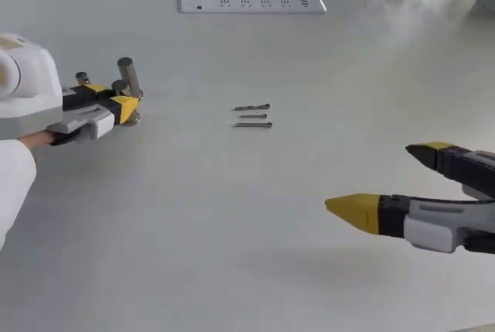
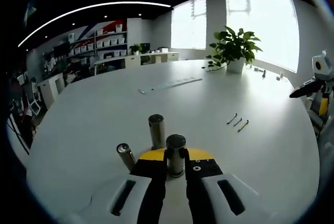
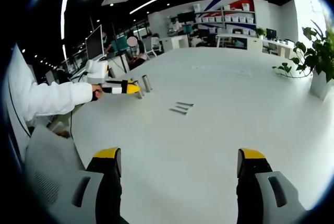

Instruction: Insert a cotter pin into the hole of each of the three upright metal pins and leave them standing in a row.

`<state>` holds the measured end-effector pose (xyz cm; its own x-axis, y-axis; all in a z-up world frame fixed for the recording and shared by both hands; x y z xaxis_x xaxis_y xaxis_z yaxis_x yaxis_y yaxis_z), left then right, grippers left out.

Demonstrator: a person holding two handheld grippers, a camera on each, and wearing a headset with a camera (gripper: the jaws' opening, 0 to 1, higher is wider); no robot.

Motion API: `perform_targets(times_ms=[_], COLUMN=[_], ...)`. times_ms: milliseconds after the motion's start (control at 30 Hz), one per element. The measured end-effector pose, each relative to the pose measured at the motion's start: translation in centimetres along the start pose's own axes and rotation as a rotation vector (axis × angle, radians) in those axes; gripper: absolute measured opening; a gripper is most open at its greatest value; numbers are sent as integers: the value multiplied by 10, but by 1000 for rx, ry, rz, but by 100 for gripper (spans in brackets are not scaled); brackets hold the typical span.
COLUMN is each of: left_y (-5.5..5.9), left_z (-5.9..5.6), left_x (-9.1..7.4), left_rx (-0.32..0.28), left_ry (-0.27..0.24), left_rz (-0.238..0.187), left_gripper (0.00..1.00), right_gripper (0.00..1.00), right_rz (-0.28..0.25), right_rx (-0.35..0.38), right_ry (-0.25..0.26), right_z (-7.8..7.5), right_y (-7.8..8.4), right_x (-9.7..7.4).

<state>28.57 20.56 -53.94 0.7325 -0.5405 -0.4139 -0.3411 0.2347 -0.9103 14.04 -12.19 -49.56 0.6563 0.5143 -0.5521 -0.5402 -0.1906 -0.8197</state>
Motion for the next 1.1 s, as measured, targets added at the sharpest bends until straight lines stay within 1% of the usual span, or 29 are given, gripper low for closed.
perform_targets(times_ms=[100,167,200,233,267,300,367,400,433,500,567,600,633,667,733,867,967,1100], left_y=[-1,-1,-1,-2,-4,-5,-5,-6,-6,-7,-9,-9,-10,-11,-13,-14,-14,-14], left_z=[0,0,-1,-3,-7,-9,-17,-23,-27,-36,-47,-51,-58,-63,-73,-91,-99,-108], left_x=[0,0,-1,-2,-4,-6,-8,-10,-11,-13,-15,-16,-17,-18,-21,-25,-27,-31], left_rx=[4,-25,-25,-12,58,81,60,80,97,102,109,124,148,153,146,132,133,111], left_ry=[-9,-5,0,15,40,49,83,109,125,140,142,145,154,160,176,191,189,189], left_rz=[5,11,15,21,21,22,33,27,29,28,29,30,34,34,30,22,26,26], left_gripper=[11,10,10,10,10,10,10,10,10,10,10,10,10,10,10,10,10,10], right_gripper=[90,90,90,90,90,90,90,90,90,90,90,90,90,90,89,89,89,89], right_rz=[0,0,0,-4,-7,-15,-18,-18,-18,-23,-24,-26,-27,-28,-31,-33,-39,-49], right_rx=[-1,-3,-5,-13,-18,-24,-19,-16,-16,-16,-16,-20,-24,-25,-23,-27,-21,-17], right_ry=[-4,-4,-2,4,6,11,12,10,8,6,5,7,6,5,2,-7,-15,-21], right_z=[1,1,1,0,0,-1,-1,-1,-1,-1,0,0,0,1,1,4,5,5], right_y=[0,0,-1,-1,-2,-3,-3,-3,-4,-4,-5,-5,-6,-6,-6,-6,-6,-6], right_x=[1,1,1,1,1,1,0,0,1,1,1,1,1,1,1,1,1,1])
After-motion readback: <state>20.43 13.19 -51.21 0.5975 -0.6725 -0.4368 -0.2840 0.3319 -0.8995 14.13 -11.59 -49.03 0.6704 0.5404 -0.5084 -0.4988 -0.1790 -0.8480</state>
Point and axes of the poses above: the centre of the closed fingertips' face, and the gripper's own axes: x roughly forward along the fingers, z roughly to its left, y roughly out of its underside, the point moved 7 cm from there along -x, roughly backward along the fingers, and after that the axes turned 2 degrees about -z, right-handed, at the moved point
